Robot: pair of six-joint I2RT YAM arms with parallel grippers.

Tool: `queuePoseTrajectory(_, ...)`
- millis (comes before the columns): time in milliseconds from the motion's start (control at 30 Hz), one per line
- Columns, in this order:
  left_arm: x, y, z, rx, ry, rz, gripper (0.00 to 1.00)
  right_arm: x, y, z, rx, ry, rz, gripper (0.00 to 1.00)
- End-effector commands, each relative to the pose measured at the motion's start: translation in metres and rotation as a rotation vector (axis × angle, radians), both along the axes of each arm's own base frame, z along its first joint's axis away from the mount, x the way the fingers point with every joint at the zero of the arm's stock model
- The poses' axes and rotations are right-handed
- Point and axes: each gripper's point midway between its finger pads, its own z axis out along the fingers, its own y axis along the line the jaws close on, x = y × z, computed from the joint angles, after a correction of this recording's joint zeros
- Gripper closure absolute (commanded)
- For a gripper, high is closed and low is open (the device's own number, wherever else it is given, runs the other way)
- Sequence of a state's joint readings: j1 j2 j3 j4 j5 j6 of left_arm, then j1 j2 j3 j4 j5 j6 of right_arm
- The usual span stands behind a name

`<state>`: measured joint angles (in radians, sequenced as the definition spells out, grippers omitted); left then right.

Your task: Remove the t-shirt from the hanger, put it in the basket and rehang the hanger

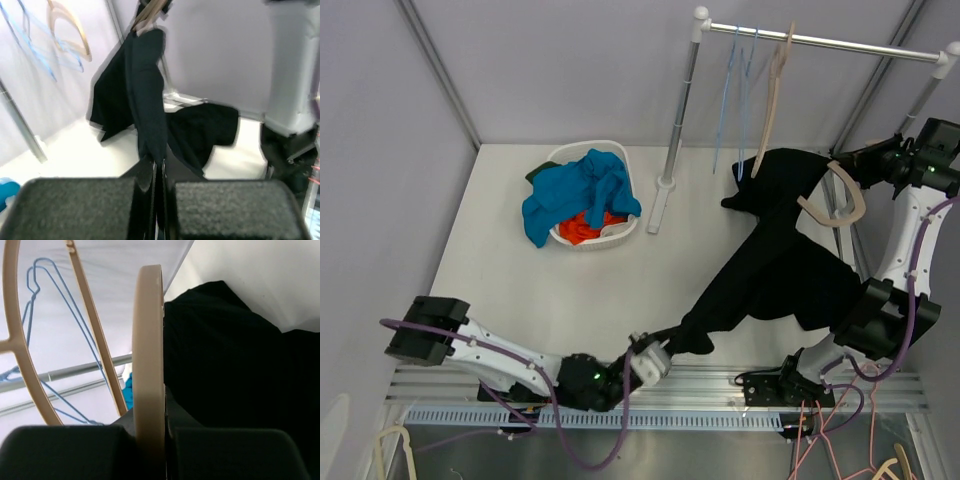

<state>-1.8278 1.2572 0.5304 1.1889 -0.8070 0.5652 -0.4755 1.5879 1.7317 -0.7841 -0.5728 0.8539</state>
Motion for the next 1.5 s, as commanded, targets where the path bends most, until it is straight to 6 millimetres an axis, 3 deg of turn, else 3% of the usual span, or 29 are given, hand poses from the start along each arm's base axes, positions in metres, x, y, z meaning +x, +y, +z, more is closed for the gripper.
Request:
queuePoseTrajectory(0,0.035,-0.022,-0.024,0.053,0.294,0.030,1.00,-0.024,0.020,0.063,-0.153,-0.181,0.051,1.00)
queuePoseTrajectory(33,0.044,-0.034,-0.002,0.007,0.390,0.006,0.99,-0.036,0.027,0.063,-0.180,-0.157,0.047,1.00)
queuePoseTrajectory(67,0.085,-0.029,-0.015,0.021,0.476,0.087,0.99,-0.054,0.039,0.079,-0.253,-0.195,0.033,1.00)
queuePoseTrajectory(100,0.092,-0.043,-0.021,0.059,0.611,0.075,1.00,-0.063,0.046,0.081,-0.305,-0.206,0.048,1.00)
queuePoseTrajectory(133,0.122,-0.037,-0.031,0.078,0.659,0.154,0.99,-0.077,0.054,0.082,-0.323,-0.193,0.049,1.00)
queuePoseTrajectory(167,0.132,-0.037,-0.045,0.132,0.701,0.187,0.99,-0.093,0.061,0.092,-0.378,-0.211,0.023,1.00)
queuePoseTrajectory(200,0.142,-0.047,-0.053,0.170,0.748,0.224,0.99,-0.101,0.065,0.093,-0.410,-0.207,0.016,1.00)
queuePoseTrajectory(233,0.155,-0.039,-0.057,0.223,0.771,0.289,0.99,-0.112,0.069,0.087,-0.441,-0.174,0.021,1.00)
queuePoseTrajectory(433,0.170,-0.037,-0.078,0.288,0.892,0.343,0.99,-0.148,0.075,0.066,-0.545,-0.113,0.029,1.00)
queuePoseTrajectory(500,0.173,-0.029,-0.097,0.297,0.964,0.366,0.99,-0.160,0.090,0.060,-0.505,-0.111,0.103,1.00)
queuePoseTrajectory(600,0.190,-0.003,-0.122,0.288,1.052,0.436,0.99,-0.174,0.122,0.038,-0.408,-0.113,0.264,1.00)
queuePoseTrajectory(667,0.206,0.021,-0.126,0.239,1.067,0.509,1.00,-0.185,0.129,0.021,-0.392,-0.083,0.311,1.00)
queuePoseTrajectory(700,0.213,0.039,-0.139,0.237,1.077,0.559,0.99,-0.197,0.131,0.008,-0.386,-0.045,0.325,1.00)
queuePoseTrajectory(767,0.222,0.055,-0.136,0.198,1.077,0.603,1.00,-0.210,0.136,0.000,-0.384,-0.037,0.363,1.00)
queuePoseTrajectory(800,0.225,0.066,-0.144,0.198,1.086,0.629,0.99,-0.221,0.137,-0.007,-0.388,-0.004,0.379,1.00)
queuePoseTrajectory(933,0.257,0.098,-0.145,0.130,1.109,0.704,0.99,-0.247,0.148,-0.011,-0.387,0.001,0.426,1.00)
queuePoseTrajectory(1100,0.289,0.120,-0.130,0.074,1.123,0.742,0.99,-0.273,0.165,0.004,-0.337,-0.082,0.477,1.00)
queuePoseTrajectory(1167,0.295,0.123,-0.112,0.070,1.098,0.739,0.99,-0.277,0.162,0.006,-0.356,-0.086,0.463,1.00)
queuePoseTrajectory(1200,0.292,0.121,-0.103,0.069,1.090,0.716,0.99,-0.275,0.151,0.004,-0.403,-0.070,0.416,1.00)
queuePoseTrajectory(1333,0.257,0.105,-0.035,0.031,1.015,0.575,1.00,-0.257,0.122,-0.001,-0.506,-0.041,0.277,1.00)
queuePoseTrajectory(1400,0.239,0.114,0.010,-0.013,0.971,0.543,0.99,-0.241,0.115,0.002,-0.510,-0.073,0.212,1.00)
queuePoseTrajectory(1467,0.227,0.124,0.043,-0.042,0.935,0.495,0.99,-0.227,0.106,0.005,-0.526,-0.096,0.152,1.00)
